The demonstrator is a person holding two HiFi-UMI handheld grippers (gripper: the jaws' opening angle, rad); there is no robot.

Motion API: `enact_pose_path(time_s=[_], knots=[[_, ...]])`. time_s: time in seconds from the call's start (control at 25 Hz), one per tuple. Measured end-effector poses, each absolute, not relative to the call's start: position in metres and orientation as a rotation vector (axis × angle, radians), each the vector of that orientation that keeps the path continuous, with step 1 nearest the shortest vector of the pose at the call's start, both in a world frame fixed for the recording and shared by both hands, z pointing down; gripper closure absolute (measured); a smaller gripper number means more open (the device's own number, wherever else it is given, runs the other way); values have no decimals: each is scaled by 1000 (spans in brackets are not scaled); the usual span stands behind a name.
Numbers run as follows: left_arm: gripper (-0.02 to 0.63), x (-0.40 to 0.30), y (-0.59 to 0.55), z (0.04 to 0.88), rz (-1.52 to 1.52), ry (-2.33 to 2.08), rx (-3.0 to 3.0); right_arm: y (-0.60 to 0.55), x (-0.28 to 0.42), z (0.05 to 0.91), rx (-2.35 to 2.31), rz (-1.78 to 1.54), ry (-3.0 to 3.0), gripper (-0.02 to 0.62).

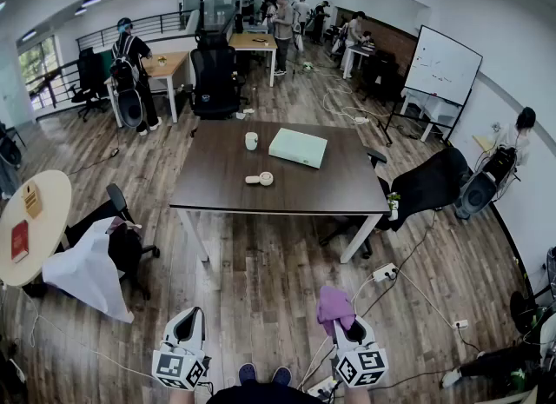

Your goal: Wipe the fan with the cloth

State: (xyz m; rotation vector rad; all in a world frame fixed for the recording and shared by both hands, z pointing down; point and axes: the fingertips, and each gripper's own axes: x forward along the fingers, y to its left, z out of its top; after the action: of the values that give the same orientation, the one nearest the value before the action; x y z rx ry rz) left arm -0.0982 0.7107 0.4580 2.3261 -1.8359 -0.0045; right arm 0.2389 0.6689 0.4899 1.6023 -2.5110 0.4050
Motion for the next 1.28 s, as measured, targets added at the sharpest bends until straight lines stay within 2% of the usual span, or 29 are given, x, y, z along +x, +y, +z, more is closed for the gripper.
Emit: enact_pose_path(time_s=[0.8, 1.28], knots=[[611, -139, 717, 472, -31, -1724, 2376, 681, 208, 490, 1691, 415, -2479, 472], [611, -154, 664, 471, -28, -1725, 2377, 622, 191, 492, 1697, 394, -2498, 472]])
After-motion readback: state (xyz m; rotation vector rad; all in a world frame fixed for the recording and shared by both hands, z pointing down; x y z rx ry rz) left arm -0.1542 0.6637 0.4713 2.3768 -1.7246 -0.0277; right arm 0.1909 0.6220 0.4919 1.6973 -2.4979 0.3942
